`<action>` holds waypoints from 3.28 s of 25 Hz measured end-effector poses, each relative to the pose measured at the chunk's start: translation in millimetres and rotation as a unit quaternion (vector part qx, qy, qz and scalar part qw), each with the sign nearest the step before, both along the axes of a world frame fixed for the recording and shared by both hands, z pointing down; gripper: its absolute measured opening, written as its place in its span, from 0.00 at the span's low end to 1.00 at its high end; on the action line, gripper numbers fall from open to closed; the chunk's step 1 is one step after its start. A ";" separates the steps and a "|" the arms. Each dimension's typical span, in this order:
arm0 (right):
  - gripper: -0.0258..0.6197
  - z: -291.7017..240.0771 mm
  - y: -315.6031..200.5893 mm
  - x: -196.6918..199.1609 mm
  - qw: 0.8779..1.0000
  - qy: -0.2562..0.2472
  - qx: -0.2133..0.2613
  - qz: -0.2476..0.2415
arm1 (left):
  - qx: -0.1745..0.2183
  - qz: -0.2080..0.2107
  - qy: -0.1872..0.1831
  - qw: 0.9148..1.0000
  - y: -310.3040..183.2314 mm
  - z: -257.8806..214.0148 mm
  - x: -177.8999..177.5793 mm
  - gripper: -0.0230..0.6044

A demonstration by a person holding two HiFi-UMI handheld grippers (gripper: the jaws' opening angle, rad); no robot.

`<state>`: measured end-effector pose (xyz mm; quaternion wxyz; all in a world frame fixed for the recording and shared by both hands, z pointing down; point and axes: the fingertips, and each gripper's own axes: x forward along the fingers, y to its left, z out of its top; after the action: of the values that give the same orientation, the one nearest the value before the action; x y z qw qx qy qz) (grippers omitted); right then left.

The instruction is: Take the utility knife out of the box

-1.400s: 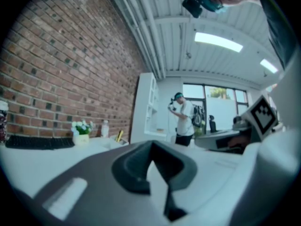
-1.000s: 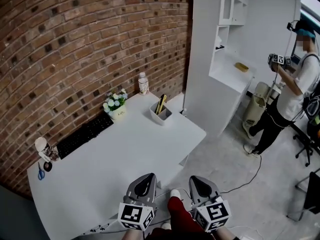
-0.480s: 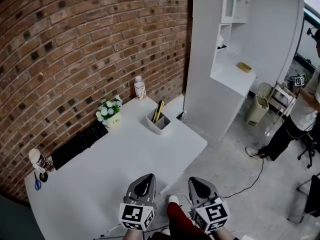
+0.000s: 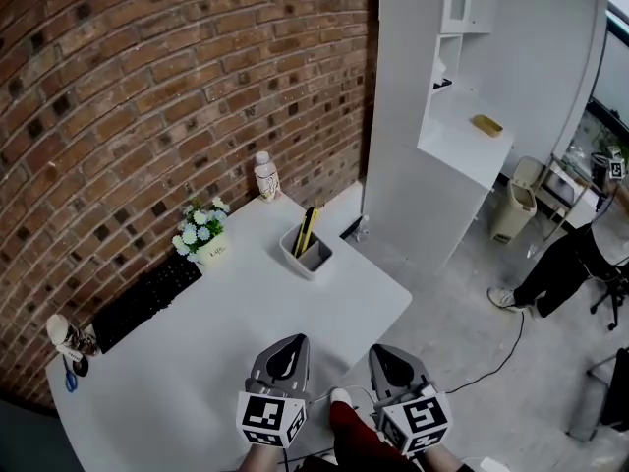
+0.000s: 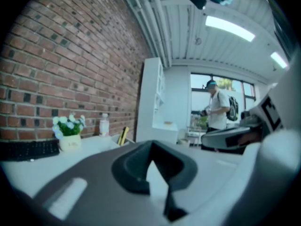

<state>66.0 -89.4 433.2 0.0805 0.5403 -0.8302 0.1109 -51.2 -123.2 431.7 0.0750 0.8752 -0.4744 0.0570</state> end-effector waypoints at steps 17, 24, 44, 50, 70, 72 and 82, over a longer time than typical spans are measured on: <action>0.05 12.9 -111.4 16.1 1.000 0.002 -0.026 -0.016 | -0.039 -0.020 0.003 0.999 -124.9 14.7 15.3 0.08; 0.05 16.3 -150.8 17.0 0.999 -0.001 -0.036 -0.023 | -0.050 -0.017 -0.014 0.999 -173.2 21.1 17.8 0.15; 0.05 43.2 -213.2 12.9 0.998 0.005 -0.062 -0.032 | -0.082 -0.027 -0.054 0.995 -262.5 47.6 21.4 0.26; 0.05 53.0 -221.3 13.6 0.997 0.010 -0.069 -0.033 | -0.086 -0.026 -0.065 0.994 -276.2 55.8 24.1 0.28; 0.05 72.5 -241.1 14.6 0.995 0.011 -0.092 -0.039 | -0.102 -0.001 -0.143 0.984 -311.7 75.8 39.7 0.32; 0.05 74.0 -242.7 14.9 0.995 0.010 -0.095 -0.040 | -0.104 -0.001 -0.148 0.984 -313.5 77.0 40.1 0.33; 0.05 74.0 -247.3 13.5 0.994 0.008 -0.098 -0.042 | -0.137 0.009 -0.178 0.974 -318.2 86.2 42.9 0.33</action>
<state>79.6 -336.6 507.2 0.1445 0.4953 -0.8366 0.1843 -8.4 -441.4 517.9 0.1081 0.8367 -0.4595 0.2777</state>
